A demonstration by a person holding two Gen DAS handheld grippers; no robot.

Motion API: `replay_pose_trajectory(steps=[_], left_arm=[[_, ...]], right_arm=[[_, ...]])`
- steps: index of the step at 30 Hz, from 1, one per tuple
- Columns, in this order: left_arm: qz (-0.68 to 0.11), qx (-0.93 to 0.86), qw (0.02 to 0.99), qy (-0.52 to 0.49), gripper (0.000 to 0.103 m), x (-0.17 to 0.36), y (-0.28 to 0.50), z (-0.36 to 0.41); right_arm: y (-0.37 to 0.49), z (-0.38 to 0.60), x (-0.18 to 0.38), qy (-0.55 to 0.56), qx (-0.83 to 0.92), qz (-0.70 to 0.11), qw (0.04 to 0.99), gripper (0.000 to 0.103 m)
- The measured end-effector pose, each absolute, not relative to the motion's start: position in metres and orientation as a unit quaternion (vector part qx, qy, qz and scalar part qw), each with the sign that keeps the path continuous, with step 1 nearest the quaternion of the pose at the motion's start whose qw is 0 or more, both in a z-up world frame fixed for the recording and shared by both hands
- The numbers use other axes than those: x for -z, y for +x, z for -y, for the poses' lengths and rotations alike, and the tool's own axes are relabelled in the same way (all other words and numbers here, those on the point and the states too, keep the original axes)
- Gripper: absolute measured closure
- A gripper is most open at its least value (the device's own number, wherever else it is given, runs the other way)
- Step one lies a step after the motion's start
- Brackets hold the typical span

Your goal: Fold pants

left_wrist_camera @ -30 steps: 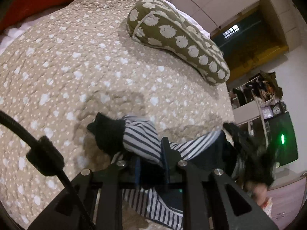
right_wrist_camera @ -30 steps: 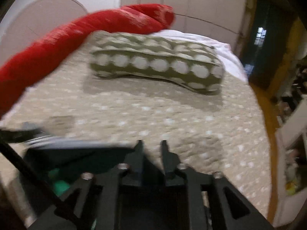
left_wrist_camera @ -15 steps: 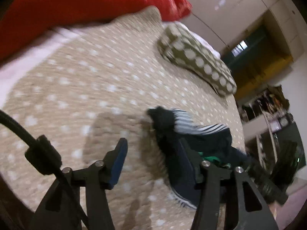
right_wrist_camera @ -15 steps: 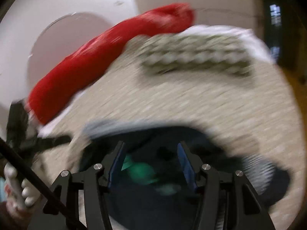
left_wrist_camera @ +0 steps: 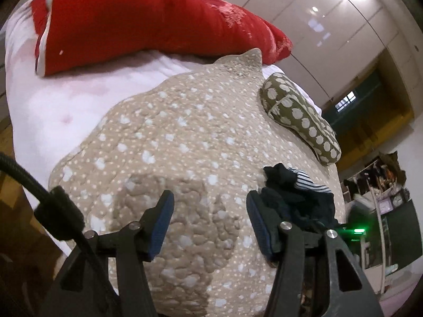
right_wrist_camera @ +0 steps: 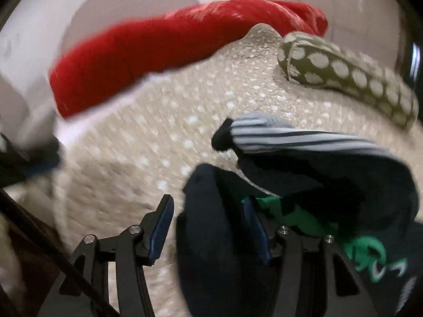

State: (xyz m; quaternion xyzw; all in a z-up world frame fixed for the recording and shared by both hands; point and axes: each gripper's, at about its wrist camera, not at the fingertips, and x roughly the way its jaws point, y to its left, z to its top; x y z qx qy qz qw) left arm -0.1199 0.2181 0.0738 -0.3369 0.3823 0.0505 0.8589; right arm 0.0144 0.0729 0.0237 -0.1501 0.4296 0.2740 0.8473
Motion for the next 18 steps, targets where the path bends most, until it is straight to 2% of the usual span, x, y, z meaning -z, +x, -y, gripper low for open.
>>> replay_pose_trajectory(steps=[2, 5, 7, 8, 9, 10, 11, 14, 17, 18], left_arm=[[-0.386, -0.044, 0.854, -0.346, 0.047, -0.07, -0.121, -0.222], [-0.378, -0.044, 0.855, -0.353, 0.047, -0.069, -0.124, -0.229], [-0.371, -0.043, 0.855, -0.36, 0.047, -0.068, -0.125, -0.232], [-0.37, -0.042, 0.854, -0.363, 0.047, -0.067, -0.125, -0.232], [-0.371, -0.04, 0.853, -0.366, 0.047, -0.065, -0.123, -0.232], [-0.372, -0.038, 0.852, -0.367, 0.047, -0.064, -0.123, -0.232], [-0.372, -0.037, 0.851, -0.368, 0.047, -0.063, -0.124, -0.233], [-0.375, -0.038, 0.847, -0.374, 0.047, -0.058, -0.123, -0.235], [-0.374, -0.039, 0.848, -0.374, 0.047, -0.056, -0.123, -0.237], [-0.372, -0.04, 0.848, -0.374, 0.047, -0.056, -0.123, -0.238]], right_arm=[[0.022, -0.064, -0.028, -0.092, -0.283, -0.449, 0.842, 0.088], [0.033, -0.027, -0.046, 0.077, -0.35, -0.468, 0.808, 0.089], [0.038, -0.003, -0.046, 0.209, -0.415, -0.48, 0.744, 0.083], [0.038, -0.005, -0.042, 0.232, -0.441, -0.495, 0.712, 0.071], [0.036, -0.013, -0.039, 0.217, -0.461, -0.516, 0.688, 0.047], [0.033, -0.018, -0.041, 0.194, -0.466, -0.523, 0.687, 0.038], [0.028, -0.024, -0.049, 0.144, -0.458, -0.511, 0.713, 0.035], [0.032, -0.026, -0.063, 0.112, -0.424, -0.483, 0.758, 0.036], [0.056, -0.026, -0.063, 0.093, -0.37, -0.481, 0.789, 0.047], [0.067, -0.029, -0.062, 0.081, -0.348, -0.484, 0.799, 0.047]])
